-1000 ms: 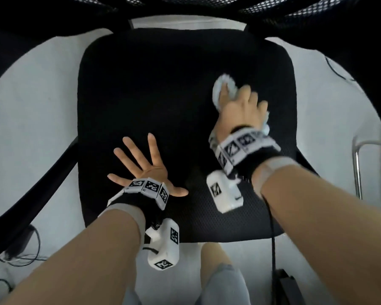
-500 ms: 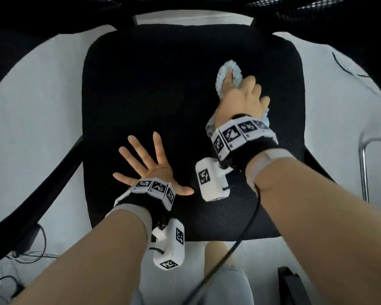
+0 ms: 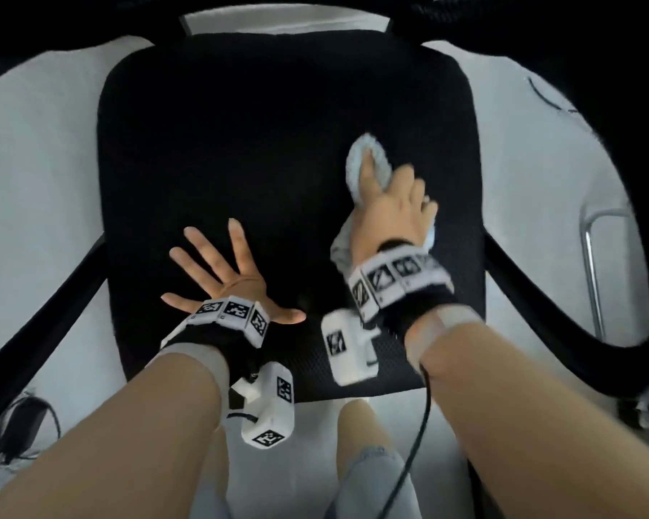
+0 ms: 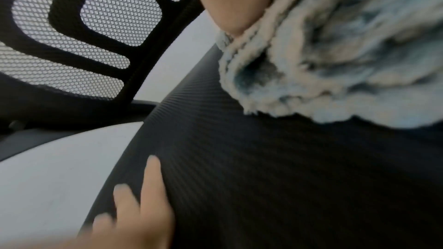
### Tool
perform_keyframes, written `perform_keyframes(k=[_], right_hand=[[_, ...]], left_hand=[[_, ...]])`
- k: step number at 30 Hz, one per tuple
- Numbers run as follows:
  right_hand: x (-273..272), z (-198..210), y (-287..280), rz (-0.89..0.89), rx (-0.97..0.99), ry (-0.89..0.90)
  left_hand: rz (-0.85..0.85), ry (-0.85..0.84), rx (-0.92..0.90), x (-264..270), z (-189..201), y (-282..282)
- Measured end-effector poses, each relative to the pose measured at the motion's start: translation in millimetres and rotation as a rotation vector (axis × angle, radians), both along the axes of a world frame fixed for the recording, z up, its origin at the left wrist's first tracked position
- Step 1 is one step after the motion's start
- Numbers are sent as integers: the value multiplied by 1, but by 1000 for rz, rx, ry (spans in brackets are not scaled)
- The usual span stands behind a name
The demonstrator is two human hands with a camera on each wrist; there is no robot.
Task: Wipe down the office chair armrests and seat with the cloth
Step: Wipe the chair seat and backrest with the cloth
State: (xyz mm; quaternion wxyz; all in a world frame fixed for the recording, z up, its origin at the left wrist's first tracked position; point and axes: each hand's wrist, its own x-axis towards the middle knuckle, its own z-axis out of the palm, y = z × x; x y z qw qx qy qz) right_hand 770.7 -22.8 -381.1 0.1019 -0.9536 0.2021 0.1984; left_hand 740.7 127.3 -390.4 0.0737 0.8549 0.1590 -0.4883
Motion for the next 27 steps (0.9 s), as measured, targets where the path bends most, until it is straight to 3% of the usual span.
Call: perform_keyframes(k=[3, 5, 7, 12, 17, 22, 27], right_hand=[[-73, 7, -16, -43, -14, 158], [-91, 7, -33, -59, -58, 185], [-81, 2, -46, -96, -84, 101], [-45, -9, -64, -382, -39, -32], [-114, 8, -22, -94, -73, 219], [-154, 29, 6, -12, 148, 388], [-118, 71, 57, 119, 413, 222]], left_hand=[[-13, -41, -18, -3, 4, -1], [-34, -56, -33, -4, 5, 0], [-38, -92, -27, -4, 3, 0], [-47, -138, -4, -8, -2, 0], [-41, -114, -37, -9, 4, 1], [-66, -138, -127, -30, 24, 20], [252, -215, -463, -35, 72, 57]])
